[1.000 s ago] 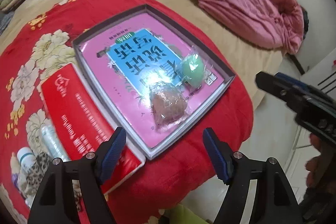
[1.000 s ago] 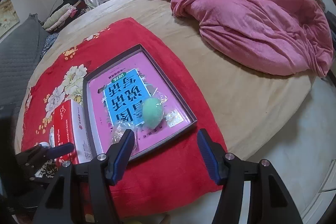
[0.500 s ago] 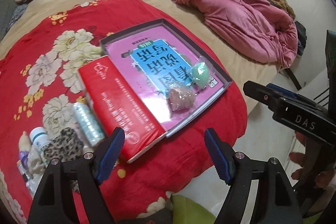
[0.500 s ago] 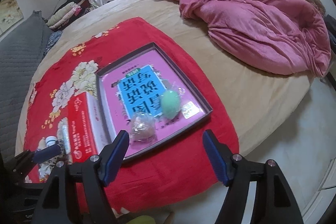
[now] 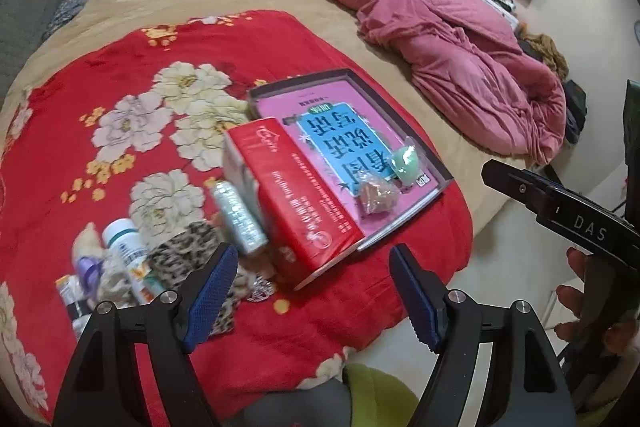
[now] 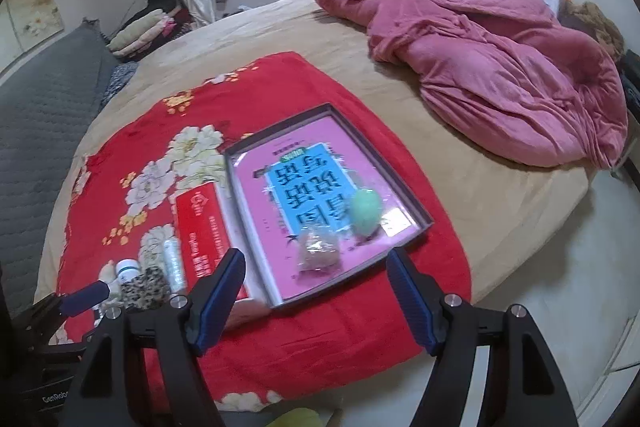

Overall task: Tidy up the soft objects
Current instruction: 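Move both tools back toward the remaining items on the bedspread, then grasp the teddy bear with left tool while right tool grasps leopard scrunchie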

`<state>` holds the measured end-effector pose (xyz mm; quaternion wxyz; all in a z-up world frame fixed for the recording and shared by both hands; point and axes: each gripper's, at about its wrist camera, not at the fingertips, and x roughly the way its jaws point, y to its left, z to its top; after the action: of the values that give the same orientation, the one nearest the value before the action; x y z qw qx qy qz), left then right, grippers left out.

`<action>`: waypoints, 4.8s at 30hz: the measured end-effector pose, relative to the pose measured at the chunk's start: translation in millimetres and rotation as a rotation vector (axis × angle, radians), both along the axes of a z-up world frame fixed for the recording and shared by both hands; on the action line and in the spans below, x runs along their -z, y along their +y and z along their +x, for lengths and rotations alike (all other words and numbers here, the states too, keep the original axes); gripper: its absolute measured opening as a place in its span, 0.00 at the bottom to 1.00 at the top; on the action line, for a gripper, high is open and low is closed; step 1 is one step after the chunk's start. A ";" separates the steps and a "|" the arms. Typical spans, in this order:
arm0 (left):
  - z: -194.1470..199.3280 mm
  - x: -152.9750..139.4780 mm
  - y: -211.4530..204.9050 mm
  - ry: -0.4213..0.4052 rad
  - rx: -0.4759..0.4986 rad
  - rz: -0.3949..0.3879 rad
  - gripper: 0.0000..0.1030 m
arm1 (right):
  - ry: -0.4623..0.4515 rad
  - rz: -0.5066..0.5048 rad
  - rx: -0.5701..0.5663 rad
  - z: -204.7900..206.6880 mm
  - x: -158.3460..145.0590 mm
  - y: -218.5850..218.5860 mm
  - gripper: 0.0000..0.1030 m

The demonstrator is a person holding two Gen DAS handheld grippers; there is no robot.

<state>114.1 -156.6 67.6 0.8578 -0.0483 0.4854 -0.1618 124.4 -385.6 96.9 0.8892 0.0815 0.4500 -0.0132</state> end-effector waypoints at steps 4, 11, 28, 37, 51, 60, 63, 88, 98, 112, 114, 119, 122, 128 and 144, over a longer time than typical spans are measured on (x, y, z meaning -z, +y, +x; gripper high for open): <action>-9.4 -5.0 22.1 -0.009 -0.030 -0.005 0.77 | -0.015 -0.005 -0.026 -4.6 -6.3 19.5 0.71; -21.9 -13.2 81.8 -0.033 -0.143 -0.033 0.77 | -0.035 -0.014 -0.073 -12.8 -15.6 50.0 0.71; -60.2 11.1 204.6 -0.010 -0.384 -0.095 0.77 | -0.063 -0.019 -0.249 -28.8 -19.3 142.0 0.71; -80.6 37.4 219.0 0.031 -0.393 -0.098 0.77 | -0.038 -0.018 -0.306 -30.9 -3.8 172.0 0.71; -65.7 64.8 225.0 0.079 -0.420 -0.143 0.77 | 0.029 -0.025 -0.346 -27.4 28.9 188.4 0.71; -5.7 82.6 241.7 0.147 -0.475 -0.217 0.77 | 0.080 -0.017 -0.380 -21.5 52.7 204.7 0.71; 11.5 88.0 242.4 0.177 -0.488 -0.210 0.77 | 0.097 -0.008 -0.386 -17.7 61.6 207.4 0.71; 71.6 146.6 241.0 0.378 -0.563 -0.352 0.63 | 0.195 0.008 -0.392 11.9 112.6 216.7 0.71; 73.7 159.4 241.9 0.408 -0.576 -0.330 0.60 | 0.205 -0.023 -0.399 27.2 126.3 234.1 0.71; 61.3 150.1 255.7 0.372 -0.599 -0.439 0.53 | 0.181 0.069 -0.399 28.7 125.6 219.6 0.17; 57.2 140.8 256.0 0.348 -0.594 -0.437 0.53 | 0.160 0.095 -0.397 26.4 116.7 213.7 0.16; 42.3 114.4 252.1 0.299 -0.568 -0.416 0.53 | 0.129 0.112 -0.395 21.5 100.5 205.4 0.16; 31.4 101.1 245.5 0.269 -0.543 -0.390 0.53 | 0.116 0.121 -0.394 18.1 93.6 202.2 0.16; 7.3 77.0 230.1 0.220 -0.487 -0.325 0.53 | 0.099 0.134 -0.396 9.3 81.6 199.2 0.16; -34.1 38.0 188.0 0.137 -0.415 -0.282 0.53 | 0.007 0.125 -0.394 -11.7 32.5 185.7 0.16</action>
<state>80.0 31.4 29.6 0.8224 -0.2768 0.4950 -0.0448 112.7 -200.0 64.4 0.8662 0.0467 0.4603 0.1888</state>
